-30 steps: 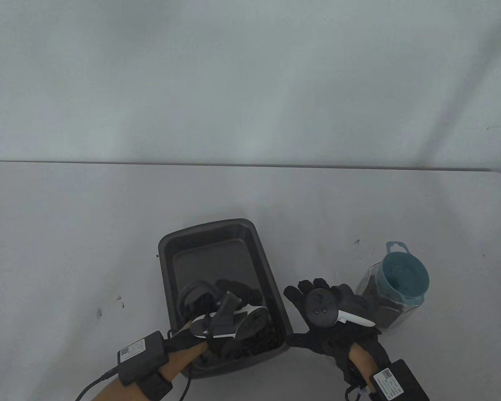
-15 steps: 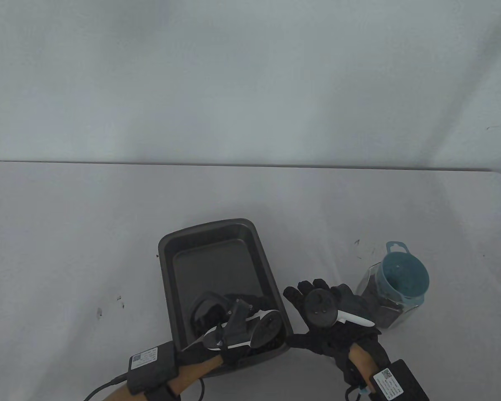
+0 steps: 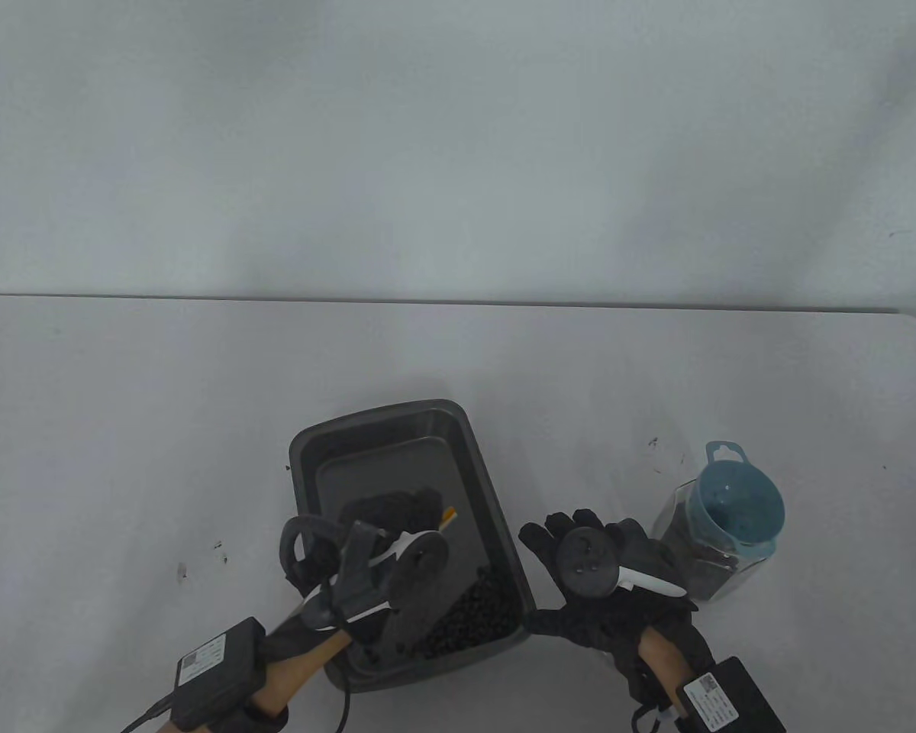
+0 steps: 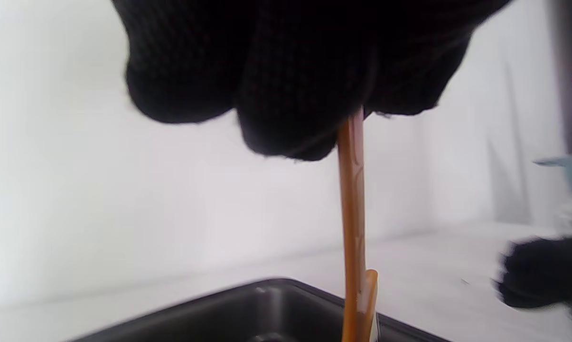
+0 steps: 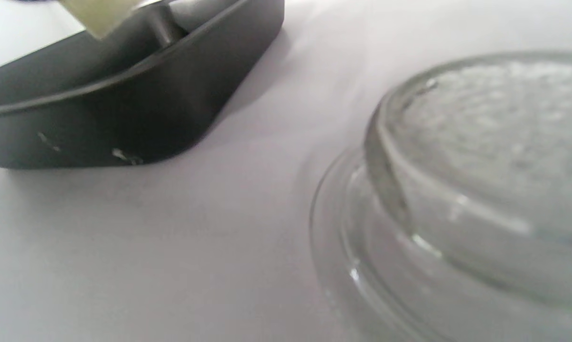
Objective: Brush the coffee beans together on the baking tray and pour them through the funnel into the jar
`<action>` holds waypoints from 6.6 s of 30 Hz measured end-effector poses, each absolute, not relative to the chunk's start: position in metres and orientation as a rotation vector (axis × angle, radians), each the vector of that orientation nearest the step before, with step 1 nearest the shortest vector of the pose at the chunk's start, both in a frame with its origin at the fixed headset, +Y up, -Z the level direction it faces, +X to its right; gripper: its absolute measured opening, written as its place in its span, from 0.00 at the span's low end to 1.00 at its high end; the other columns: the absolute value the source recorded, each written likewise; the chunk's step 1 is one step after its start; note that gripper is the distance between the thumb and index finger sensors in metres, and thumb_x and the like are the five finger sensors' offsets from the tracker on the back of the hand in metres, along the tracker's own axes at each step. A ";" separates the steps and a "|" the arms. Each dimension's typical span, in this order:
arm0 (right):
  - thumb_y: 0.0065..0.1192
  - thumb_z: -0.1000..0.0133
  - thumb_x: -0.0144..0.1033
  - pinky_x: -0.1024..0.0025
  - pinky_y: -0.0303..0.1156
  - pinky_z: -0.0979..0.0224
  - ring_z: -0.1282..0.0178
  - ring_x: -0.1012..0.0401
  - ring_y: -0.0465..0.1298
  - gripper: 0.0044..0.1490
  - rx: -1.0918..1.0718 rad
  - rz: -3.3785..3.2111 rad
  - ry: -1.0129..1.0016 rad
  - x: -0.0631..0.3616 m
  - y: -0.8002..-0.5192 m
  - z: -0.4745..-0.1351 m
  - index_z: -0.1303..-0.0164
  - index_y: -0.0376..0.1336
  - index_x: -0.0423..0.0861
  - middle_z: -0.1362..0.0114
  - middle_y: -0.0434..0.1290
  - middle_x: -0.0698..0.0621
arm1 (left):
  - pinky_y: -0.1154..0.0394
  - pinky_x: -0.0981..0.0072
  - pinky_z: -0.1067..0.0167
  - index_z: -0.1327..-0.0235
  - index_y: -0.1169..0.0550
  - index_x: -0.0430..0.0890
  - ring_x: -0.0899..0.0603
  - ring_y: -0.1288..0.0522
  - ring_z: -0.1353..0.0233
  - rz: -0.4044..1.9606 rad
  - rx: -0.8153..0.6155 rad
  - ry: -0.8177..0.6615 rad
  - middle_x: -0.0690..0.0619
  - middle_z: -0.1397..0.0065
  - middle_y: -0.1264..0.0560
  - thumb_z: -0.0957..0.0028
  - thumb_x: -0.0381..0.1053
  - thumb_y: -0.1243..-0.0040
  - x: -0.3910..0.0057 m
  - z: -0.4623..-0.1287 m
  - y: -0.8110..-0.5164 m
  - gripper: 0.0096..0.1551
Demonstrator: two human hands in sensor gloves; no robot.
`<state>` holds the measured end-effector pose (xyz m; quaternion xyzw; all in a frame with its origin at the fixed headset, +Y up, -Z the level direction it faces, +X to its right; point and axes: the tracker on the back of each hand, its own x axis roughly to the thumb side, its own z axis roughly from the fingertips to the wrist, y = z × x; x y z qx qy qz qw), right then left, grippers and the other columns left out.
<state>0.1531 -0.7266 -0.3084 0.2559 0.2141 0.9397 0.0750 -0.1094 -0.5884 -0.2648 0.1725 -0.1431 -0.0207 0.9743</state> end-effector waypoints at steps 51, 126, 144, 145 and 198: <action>0.50 0.58 0.74 0.28 0.33 0.26 0.19 0.33 0.33 0.63 0.746 2.803 0.647 0.154 -0.726 -0.309 0.30 0.22 0.61 0.16 0.33 0.37 | 0.35 0.41 0.22 0.24 0.38 0.61 0.39 0.33 0.16 -0.161 -0.395 -0.028 0.53 0.17 0.37 0.60 0.77 0.49 -0.252 -0.285 -0.748 0.48; 0.49 0.58 0.74 0.28 0.34 0.26 0.19 0.33 0.33 0.63 0.700 2.803 0.629 0.163 -0.725 -0.310 0.29 0.22 0.60 0.16 0.33 0.37 | 0.10 0.90 0.69 0.58 0.25 0.56 0.63 0.10 0.67 0.697 -0.286 0.233 0.60 0.53 0.17 0.44 0.64 0.37 -0.250 -0.297 -0.714 0.13; 0.49 0.57 0.74 0.28 0.34 0.26 0.19 0.34 0.33 0.62 0.676 2.802 0.626 0.173 -0.725 -0.310 0.30 0.22 0.62 0.16 0.33 0.38 | 0.10 0.89 0.70 0.59 0.24 0.56 0.64 0.11 0.68 0.800 -0.133 0.063 0.60 0.54 0.17 0.43 0.63 0.36 -0.213 -0.355 -0.603 0.12; 0.49 0.58 0.74 0.29 0.34 0.26 0.19 0.34 0.33 0.62 0.680 2.800 0.631 0.172 -0.725 -0.310 0.30 0.22 0.62 0.16 0.33 0.38 | 0.10 0.89 0.70 0.59 0.24 0.56 0.64 0.11 0.68 0.795 -0.130 0.054 0.60 0.54 0.17 0.43 0.63 0.36 -0.206 -0.359 -0.598 0.12; 0.49 0.57 0.74 0.28 0.33 0.27 0.19 0.33 0.33 0.62 0.777 2.757 0.783 0.147 -0.736 -0.304 0.30 0.22 0.61 0.16 0.34 0.36 | 0.11 0.94 0.72 0.64 0.19 0.61 0.72 0.12 0.72 0.177 0.472 -0.424 0.68 0.57 0.15 0.40 0.64 0.35 0.084 -0.414 -0.467 0.05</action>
